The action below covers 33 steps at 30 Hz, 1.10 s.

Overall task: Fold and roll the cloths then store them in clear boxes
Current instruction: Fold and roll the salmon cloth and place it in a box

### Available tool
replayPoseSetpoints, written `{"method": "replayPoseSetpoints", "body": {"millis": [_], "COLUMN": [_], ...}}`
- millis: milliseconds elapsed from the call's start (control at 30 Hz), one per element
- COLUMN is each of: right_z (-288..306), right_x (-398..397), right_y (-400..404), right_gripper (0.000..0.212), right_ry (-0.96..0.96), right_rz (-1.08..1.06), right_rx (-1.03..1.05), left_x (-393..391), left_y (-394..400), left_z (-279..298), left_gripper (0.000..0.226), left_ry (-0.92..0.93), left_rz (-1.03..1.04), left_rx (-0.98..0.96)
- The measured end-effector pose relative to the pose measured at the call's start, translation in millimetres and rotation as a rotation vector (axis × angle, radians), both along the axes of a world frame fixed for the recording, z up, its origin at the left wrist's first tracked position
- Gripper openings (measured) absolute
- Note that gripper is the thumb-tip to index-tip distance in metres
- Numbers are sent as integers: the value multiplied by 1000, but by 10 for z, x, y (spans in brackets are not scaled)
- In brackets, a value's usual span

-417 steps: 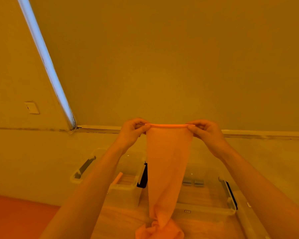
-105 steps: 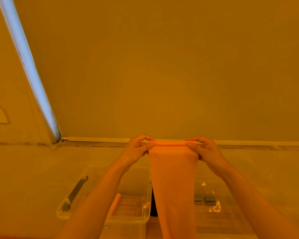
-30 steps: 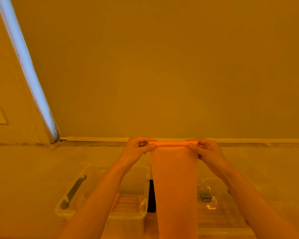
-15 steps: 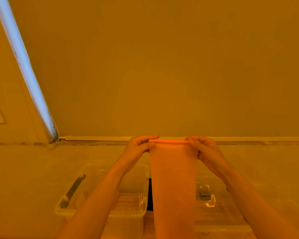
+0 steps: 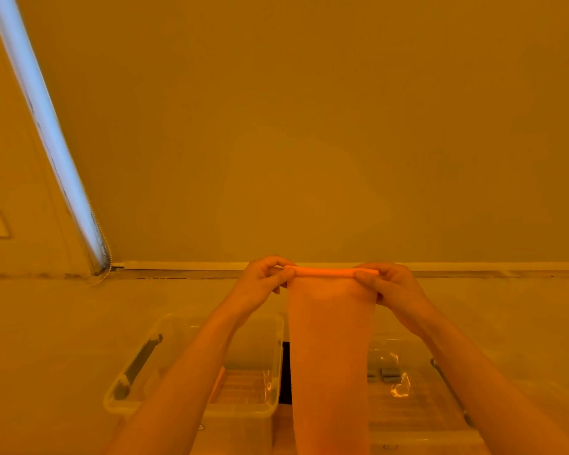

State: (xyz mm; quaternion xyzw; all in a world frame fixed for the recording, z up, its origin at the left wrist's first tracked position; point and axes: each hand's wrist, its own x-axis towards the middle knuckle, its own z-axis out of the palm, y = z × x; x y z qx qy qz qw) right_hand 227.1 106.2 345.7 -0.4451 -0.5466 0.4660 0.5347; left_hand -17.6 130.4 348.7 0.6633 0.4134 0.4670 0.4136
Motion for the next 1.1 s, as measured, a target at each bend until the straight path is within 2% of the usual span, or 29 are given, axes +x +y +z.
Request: {"method": "replayPoseSetpoints", "body": {"millis": [133,333,400,533,633,700,933,1100], "right_z": [26,-1,4,11,7,1,21,33], "right_x": [0,15,13,-3,26,41,-17,-12], "right_y": [-25,4,10,-6,6,17,-14,-22], "right_gripper": [21,22,19,13,23,27,12,17], "right_ry": [-60,56,70,27,9,2,-48,6], "right_rz": [18,30,25,-18,-1,7,-10,13], "right_rx": [7,-56,-63,-13,-13,-31,10,-13], "left_x": [7,20,13,15,0,-6,3,21], "left_y": [14,18,26,7,-22,-26,-5,-5], "left_z": [-24,-23,-19,-1,10,15,-20,-22], "left_gripper": [9,31,28,15,26,24,10,16], "left_ry": [27,-149,-166,-74,-13,5,82,-13], "left_rz": [-6,-15,-21,6,2,5,1,-6], "left_rx": [-4,-29,-37,0,-14,-12,2,10]}}
